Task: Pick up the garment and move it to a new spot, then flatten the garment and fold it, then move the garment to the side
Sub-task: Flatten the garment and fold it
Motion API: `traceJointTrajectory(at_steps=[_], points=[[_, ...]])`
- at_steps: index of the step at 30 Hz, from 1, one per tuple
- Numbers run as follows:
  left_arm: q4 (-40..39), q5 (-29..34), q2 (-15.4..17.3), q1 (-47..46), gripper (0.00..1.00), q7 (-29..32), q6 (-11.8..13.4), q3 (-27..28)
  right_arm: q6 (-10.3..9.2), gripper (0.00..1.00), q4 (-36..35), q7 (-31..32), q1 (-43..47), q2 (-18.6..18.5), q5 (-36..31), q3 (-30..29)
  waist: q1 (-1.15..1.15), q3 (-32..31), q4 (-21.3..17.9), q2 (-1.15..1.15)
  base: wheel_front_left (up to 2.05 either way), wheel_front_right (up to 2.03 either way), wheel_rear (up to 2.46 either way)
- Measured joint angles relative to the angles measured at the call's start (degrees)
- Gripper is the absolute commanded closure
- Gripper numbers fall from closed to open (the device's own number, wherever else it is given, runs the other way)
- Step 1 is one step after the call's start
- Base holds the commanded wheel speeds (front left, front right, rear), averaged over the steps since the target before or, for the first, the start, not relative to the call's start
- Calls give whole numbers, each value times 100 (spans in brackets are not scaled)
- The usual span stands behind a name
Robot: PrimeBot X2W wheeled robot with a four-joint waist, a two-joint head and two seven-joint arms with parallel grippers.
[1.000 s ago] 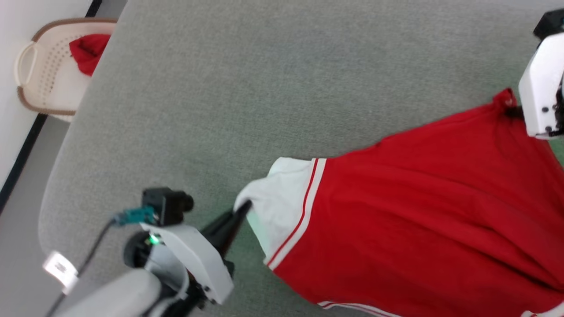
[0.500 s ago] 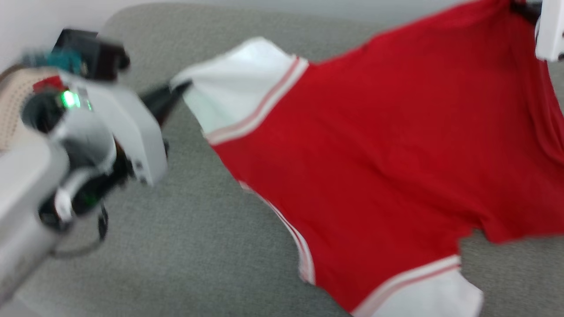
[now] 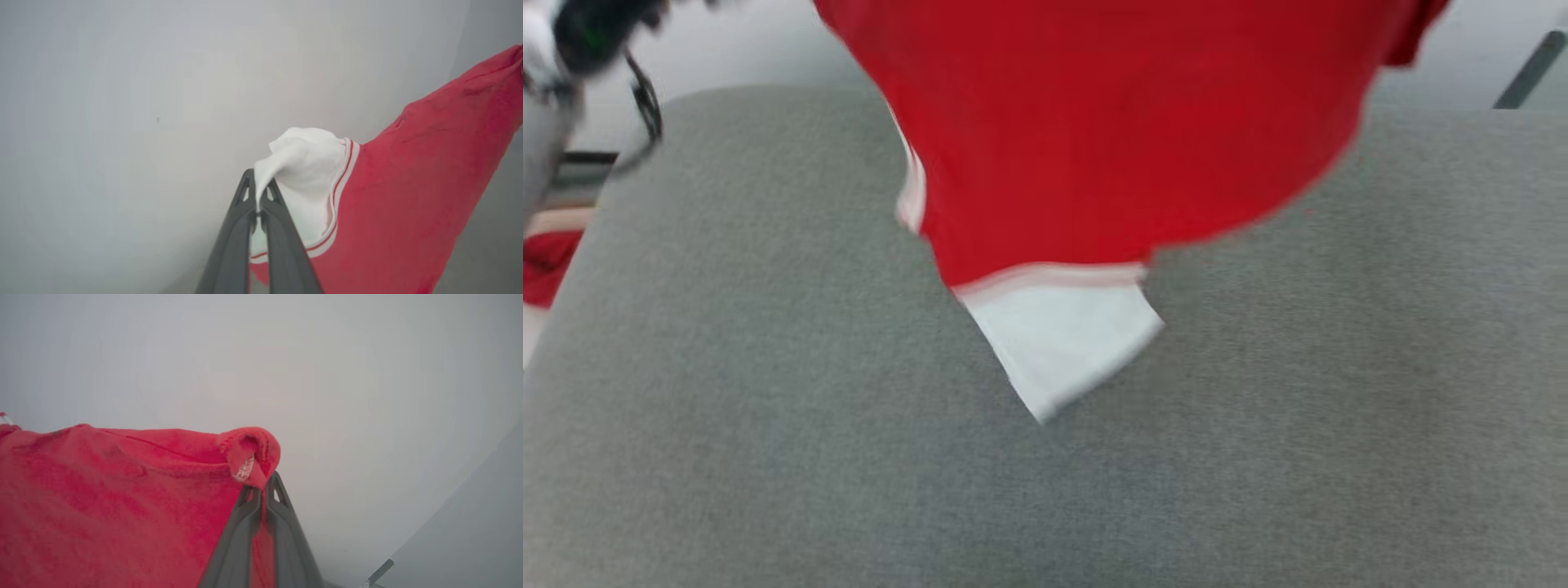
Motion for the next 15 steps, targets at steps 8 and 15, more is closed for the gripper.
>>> traceJointTrajectory(at_steps=[8,15], points=[[1436,250,-591,-978,100,-527,-115,127,0,100,523,-786,-468,327,-336,12,0,-219,-333,0,0,0,0],[2303,482,-859,-1601,100,-1257,-219,215,0,100,947,-1236,-982,445,-422,48,0,-86,-522,0,0,0,0]])
